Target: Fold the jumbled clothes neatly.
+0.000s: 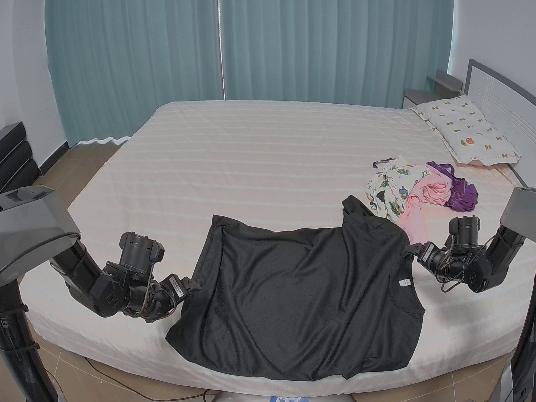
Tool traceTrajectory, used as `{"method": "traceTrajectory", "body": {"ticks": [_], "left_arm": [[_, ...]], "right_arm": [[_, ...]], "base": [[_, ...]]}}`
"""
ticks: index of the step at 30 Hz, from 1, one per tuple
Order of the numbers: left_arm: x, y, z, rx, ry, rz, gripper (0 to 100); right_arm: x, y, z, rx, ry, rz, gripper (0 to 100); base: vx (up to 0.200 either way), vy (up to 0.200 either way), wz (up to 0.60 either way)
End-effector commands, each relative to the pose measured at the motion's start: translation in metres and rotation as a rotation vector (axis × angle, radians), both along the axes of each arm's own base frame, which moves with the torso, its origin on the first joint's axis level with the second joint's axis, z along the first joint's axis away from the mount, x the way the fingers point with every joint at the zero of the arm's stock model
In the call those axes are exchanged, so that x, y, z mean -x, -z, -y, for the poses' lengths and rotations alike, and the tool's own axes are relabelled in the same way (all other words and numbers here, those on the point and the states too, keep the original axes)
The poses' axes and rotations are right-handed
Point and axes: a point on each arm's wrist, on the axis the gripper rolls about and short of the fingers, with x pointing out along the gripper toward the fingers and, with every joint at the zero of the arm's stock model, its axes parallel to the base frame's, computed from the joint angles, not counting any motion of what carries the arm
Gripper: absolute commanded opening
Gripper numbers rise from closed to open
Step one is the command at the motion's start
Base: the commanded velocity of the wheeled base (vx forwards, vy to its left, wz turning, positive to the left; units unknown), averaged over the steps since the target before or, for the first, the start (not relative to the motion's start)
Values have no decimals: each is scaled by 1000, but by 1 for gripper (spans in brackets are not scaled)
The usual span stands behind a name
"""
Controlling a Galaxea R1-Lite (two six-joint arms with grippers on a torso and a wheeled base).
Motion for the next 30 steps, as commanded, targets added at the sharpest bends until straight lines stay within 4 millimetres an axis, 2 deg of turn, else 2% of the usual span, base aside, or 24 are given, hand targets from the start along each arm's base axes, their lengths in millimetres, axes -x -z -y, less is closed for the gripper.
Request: {"method": "traceTrajectory", "body": {"ticks": [1, 8, 13, 14, 20, 30], "left_arm": [[5, 6, -1, -21, 20, -23, 100], [4, 25, -1, -60, 44, -70, 100], [3, 31, 1, -62, 52, -86, 100], [5, 30, 1, -61, 55, -89, 0], [18, 24, -4, -68, 53, -100, 0], [45, 25, -30, -112, 35, -161, 0]], "right_arm": [[0, 0, 0, 0, -1, 2, 100], [0, 0, 0, 0, -1, 2, 100], [-1, 0, -1, -1, -4, 3, 100], [-1, 0, 0, -1, -3, 3, 100], [0, 0, 0, -1, -3, 2, 100], [0, 0, 0, -1, -3, -1, 100]], "base": [[0, 0, 0], [0, 0, 0], [0, 0, 0], [0, 0, 0], [0, 0, 0], [0, 0, 0]]}}
